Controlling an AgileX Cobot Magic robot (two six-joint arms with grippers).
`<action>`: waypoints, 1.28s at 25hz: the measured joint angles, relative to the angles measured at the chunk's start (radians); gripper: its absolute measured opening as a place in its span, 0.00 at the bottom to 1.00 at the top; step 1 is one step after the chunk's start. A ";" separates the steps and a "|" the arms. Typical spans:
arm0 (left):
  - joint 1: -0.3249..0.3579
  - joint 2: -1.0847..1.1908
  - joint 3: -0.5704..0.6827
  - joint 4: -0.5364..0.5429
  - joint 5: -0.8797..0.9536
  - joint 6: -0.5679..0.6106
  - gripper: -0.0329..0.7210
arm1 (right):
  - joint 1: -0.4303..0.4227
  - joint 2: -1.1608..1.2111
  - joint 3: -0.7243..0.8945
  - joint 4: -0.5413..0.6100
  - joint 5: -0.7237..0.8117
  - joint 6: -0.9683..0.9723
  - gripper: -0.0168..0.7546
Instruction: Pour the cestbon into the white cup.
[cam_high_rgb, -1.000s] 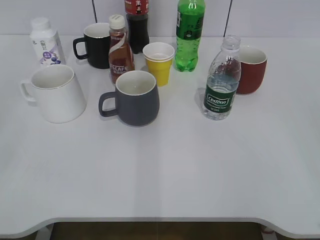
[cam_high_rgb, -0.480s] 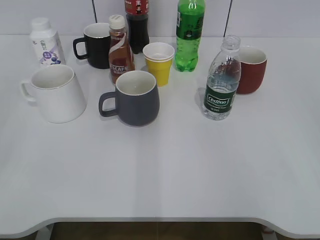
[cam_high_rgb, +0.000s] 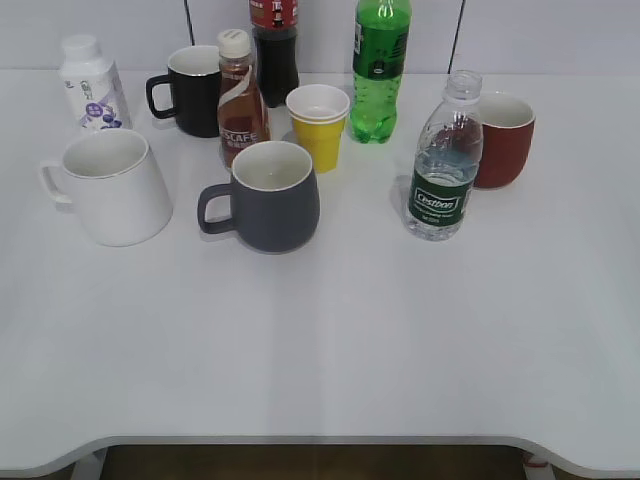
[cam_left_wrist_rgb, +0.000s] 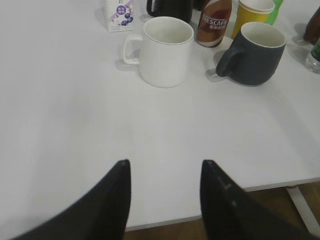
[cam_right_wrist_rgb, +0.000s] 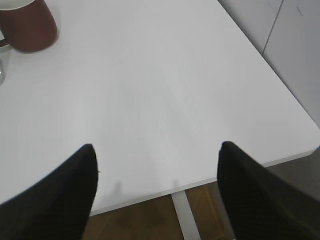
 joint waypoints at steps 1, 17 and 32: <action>0.000 0.000 0.000 0.000 0.000 0.000 0.50 | 0.000 0.000 0.000 0.000 0.000 0.000 0.74; 0.000 -0.001 0.000 0.008 0.000 0.006 0.40 | 0.000 0.000 0.000 0.061 -0.005 -0.087 0.74; 0.000 -0.011 0.000 0.008 0.000 0.020 0.35 | 0.000 0.000 0.002 0.115 -0.019 -0.160 0.74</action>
